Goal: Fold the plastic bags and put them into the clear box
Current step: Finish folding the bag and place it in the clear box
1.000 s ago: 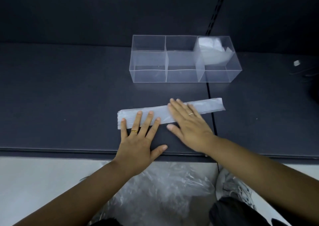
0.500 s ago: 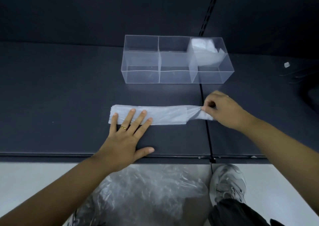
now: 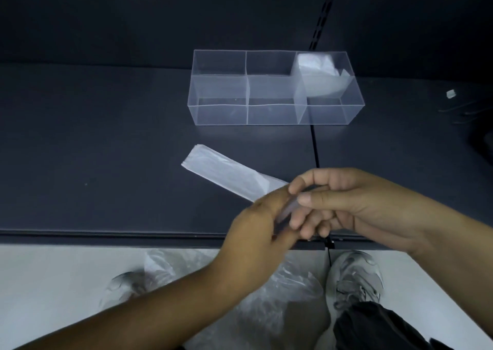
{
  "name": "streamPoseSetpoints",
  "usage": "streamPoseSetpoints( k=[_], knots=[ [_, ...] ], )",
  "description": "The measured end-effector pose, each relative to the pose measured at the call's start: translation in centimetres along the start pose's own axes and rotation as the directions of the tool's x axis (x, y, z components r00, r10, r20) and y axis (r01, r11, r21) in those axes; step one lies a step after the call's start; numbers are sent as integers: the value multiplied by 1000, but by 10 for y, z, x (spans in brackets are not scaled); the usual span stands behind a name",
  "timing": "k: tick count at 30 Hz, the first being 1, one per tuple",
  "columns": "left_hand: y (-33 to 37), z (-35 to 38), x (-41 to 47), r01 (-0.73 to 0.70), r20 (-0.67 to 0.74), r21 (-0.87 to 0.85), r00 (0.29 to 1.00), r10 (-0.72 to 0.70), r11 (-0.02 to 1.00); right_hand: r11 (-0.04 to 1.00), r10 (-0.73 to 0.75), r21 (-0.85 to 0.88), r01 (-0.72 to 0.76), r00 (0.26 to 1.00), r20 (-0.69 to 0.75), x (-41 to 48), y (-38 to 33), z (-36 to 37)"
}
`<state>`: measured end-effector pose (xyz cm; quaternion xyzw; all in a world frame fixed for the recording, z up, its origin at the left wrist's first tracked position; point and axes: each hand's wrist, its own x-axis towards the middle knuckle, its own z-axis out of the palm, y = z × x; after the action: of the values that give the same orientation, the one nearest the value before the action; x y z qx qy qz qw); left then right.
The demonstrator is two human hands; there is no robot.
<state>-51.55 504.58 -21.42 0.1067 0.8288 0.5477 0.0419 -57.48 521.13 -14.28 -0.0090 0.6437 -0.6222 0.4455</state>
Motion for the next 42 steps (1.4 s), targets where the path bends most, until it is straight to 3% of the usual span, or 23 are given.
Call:
streamPoseSetpoints(
  k=[2, 4, 6, 9, 11, 13, 16, 20, 22, 24, 25, 27, 31, 34, 38, 40, 42],
  knots=[
    [7, -8, 7, 45, -95, -197, 993, -64, 979, 987, -115, -122, 100, 986, -124, 10, -5, -4],
    [9, -20, 16, 150, -87, -382, 977, -197, 912, 952, -248, -240, 190, 939, -241, 24, -5, -14],
    [3, -32, 25, 288, -10, -492, 942, -336, 821, 926, -296, -279, 255, 948, -115, 40, 0, -23],
    [-6, -47, 37, 409, 81, -564, 892, -445, 718, 923, -196, -300, 243, 964, 179, 64, 10, -25],
    [-12, -56, 43, 436, 140, -592, 884, -446, 678, 912, -112, -357, 201, 961, 254, 76, 14, -24],
    [-17, -64, 46, 443, 164, -634, 878, -450, 633, 907, -49, -398, 139, 972, 229, 85, 17, -25],
    [-26, -69, 46, 446, 173, -664, 872, -457, 600, 892, -52, -435, 125, 983, 176, 88, 22, -31],
    [-26, -67, 43, 414, 254, -694, 906, -338, 589, 907, -85, -405, 116, 992, 95, 79, 34, -42],
    [-28, -63, 40, 370, 156, -572, 925, -345, 732, 898, -79, -428, 102, 994, 72, 71, 44, -48],
    [-38, -59, 34, 305, -34, -226, 947, -320, 925, 894, -65, -442, 74, 997, 35, 60, 54, -53],
    [-44, -57, 29, 269, -80, -38, 959, -272, 962, 900, -66, -432, 63, 998, 8, 54, 58, -55],
    [-58, -53, 20, 175, -57, 213, 984, -166, 961, 898, -85, -434, 76, 996, 0, 41, 63, -60],
    [-68, -47, 13, 18, 23, 545, 999, -36, 838, 861, -93, -503, 80, 996, -1, 19, 74, -63],
    [-59, -38, 12, -56, 54, 634, 998, 28, 772, 906, -89, -419, 64, 995, -40, 11, 80, -59],
    [-47, -8, -1, -229, 209, 639, 970, 121, 734, 964, -99, -247, 102, 995, 23, 1, 79, -43],
    [-43, 5, -9, -251, 261, 607, 959, 109, 754, 984, -127, -116, 134, 990, 69, -3, 72, -34],
    [-39, 11, -14, -197, 238, 508, 968, 83, 838, 984, -174, -2, 175, 976, 128, -2, 62, -24]
  ],
)
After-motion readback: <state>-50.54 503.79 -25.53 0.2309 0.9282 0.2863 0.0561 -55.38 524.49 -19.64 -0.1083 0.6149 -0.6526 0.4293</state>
